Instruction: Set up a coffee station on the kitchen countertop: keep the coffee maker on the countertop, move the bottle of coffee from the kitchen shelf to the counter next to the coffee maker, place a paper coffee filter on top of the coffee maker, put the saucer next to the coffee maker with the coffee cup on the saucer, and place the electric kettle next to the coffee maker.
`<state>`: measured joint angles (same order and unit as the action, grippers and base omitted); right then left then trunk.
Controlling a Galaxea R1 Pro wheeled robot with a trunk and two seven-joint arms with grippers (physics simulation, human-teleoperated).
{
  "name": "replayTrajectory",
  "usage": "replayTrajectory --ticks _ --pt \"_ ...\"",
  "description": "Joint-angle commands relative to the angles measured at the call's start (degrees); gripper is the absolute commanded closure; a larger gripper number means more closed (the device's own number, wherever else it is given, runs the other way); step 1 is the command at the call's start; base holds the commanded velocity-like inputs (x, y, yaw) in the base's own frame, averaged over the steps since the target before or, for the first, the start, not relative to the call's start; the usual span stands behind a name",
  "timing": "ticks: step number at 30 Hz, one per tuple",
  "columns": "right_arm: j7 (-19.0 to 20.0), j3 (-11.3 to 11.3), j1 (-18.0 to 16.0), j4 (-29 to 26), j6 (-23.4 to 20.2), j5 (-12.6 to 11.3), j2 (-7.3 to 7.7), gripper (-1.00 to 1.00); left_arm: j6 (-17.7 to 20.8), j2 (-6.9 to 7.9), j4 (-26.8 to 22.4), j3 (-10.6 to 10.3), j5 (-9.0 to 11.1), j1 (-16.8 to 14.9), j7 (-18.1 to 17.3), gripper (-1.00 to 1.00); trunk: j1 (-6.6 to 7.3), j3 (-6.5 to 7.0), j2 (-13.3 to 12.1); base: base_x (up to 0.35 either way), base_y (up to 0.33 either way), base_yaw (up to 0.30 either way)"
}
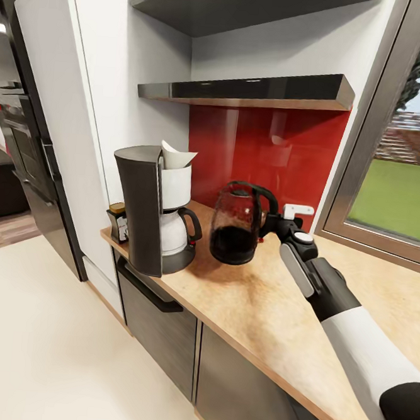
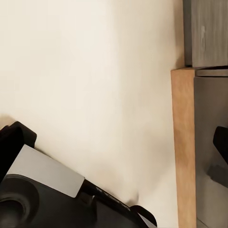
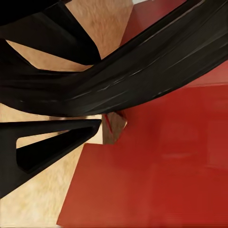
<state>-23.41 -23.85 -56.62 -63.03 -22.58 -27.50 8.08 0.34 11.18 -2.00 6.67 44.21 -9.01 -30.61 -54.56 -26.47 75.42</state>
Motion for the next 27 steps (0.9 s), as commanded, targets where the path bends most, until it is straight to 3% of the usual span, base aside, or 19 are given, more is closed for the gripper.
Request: replayTrajectory --ticks 1,10,15,27 --pt "-0.46 -0.25 -0.24 0.59 0.34 -0.45 0.01 1.0 0.03 0.0 0.06 0.45 -0.26 -0.04 -0.24 -1.0 0.0 -0.06 0.04 0.0 0.0 0.0" --pt "-0.41 -0.31 -1.92 4.24 1.63 -0.44 -0.08 1.0 0.02 -0.02 0.06 0.45 -0.26 -0.04 -0.24 -1.0 0.0 -0.06 0.04 0.0 0.0 0.0" --pt "-0.37 -0.35 -2.46 7.47 5.68 -0.45 -0.08 1.0 0.03 -0.02 0.06 0.45 -0.26 -0.04 -0.24 -1.0 0.0 -0.06 0.04 0.0 0.0 0.0" --pt "0.17 -0.48 -2.53 8.01 6.27 -0.45 -0.08 1.0 0.05 -0.02 0.06 0.45 -0.26 -0.04 -0.24 -1.0 0.0 -0.06 0.04 0.0 0.0 0.0"
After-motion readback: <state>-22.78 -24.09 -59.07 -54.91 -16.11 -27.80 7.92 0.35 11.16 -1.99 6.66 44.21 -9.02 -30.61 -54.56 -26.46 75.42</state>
